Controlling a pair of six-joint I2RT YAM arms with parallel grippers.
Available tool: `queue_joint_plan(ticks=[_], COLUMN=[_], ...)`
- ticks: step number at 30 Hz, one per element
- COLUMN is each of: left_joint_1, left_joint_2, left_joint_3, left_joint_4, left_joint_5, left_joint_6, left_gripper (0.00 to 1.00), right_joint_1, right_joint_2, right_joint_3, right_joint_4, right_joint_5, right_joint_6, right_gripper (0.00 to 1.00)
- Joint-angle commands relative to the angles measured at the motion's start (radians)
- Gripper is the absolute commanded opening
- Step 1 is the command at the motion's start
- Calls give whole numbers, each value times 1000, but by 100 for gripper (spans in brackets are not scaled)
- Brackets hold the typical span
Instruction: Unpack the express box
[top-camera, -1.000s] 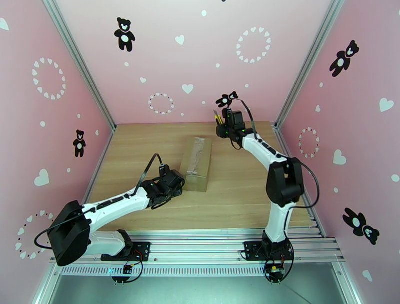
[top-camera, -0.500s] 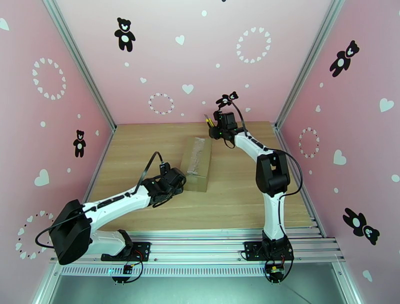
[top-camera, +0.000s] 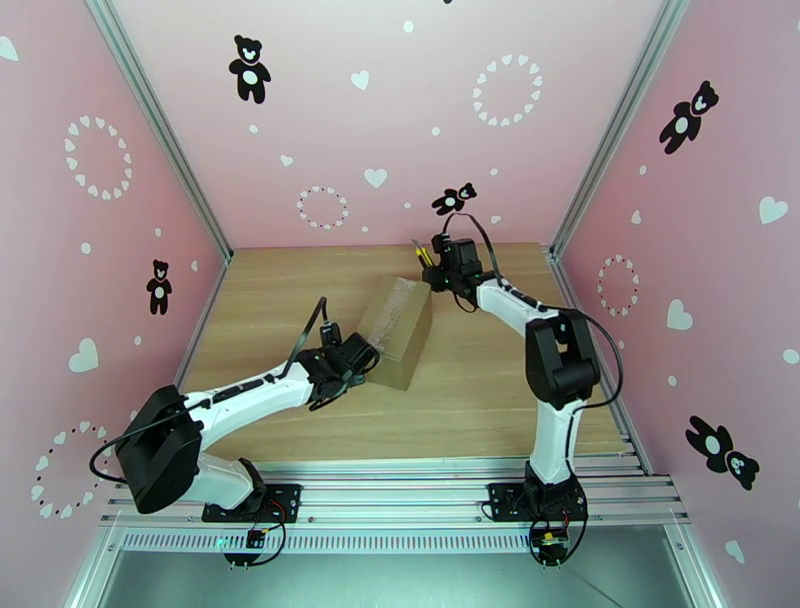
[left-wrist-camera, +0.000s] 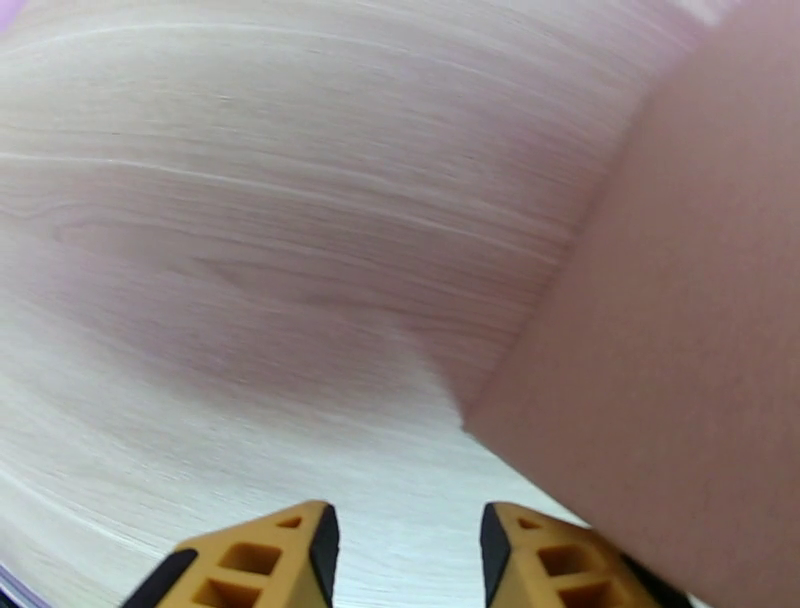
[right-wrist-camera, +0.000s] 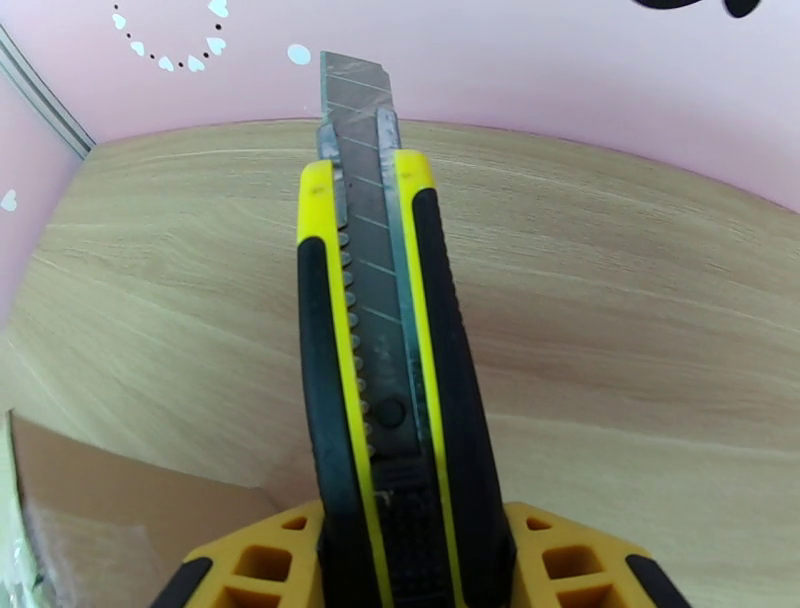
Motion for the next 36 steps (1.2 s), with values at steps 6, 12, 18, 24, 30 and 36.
queue_joint_plan(ticks=[6,12,18,24,30,36], left_joint_1=[40,73,111,132,143,145], left_joint_2=[15,-21,-47,-64,-121,-192], left_joint_3=[22,5,-6,-17,-45,-87], left_joint_4=[-17,-3,5,14,-7,-50], left_joint_5=[-55,-79,-86,-99,-126,-105], left_joint_6=[26,46,66,73,70,59], left_gripper=[46,46,46,46,46,47], right_joint_1=[76,115,150,192,214,214], right_joint_2=[-166,-246,-311,-378,-435,-476], right_joint_3=[-173,-273,-350,-429,-478,-500], right_joint_4=[32,30,33,25,-16,-59], right_joint_5=[50,137,195,284,338,364], right_joint_6=[40,73,123,189,228,236], right_gripper=[0,0,0,0,0,0])
